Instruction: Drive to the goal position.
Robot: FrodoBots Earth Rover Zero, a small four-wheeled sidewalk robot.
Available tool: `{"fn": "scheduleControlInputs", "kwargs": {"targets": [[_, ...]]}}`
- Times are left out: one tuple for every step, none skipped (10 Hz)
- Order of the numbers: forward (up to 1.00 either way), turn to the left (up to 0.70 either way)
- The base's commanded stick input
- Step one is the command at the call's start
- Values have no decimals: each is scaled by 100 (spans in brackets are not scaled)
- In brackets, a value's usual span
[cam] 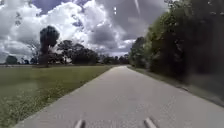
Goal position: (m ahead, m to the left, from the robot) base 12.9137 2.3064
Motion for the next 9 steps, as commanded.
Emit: {"fn": "scheduleControlInputs", "kwargs": {"targets": [[70, 0], [70, 0], [70, 0], [70, 0], [70, 0], [70, 0], [70, 0], [70, 0], [70, 0]]}}
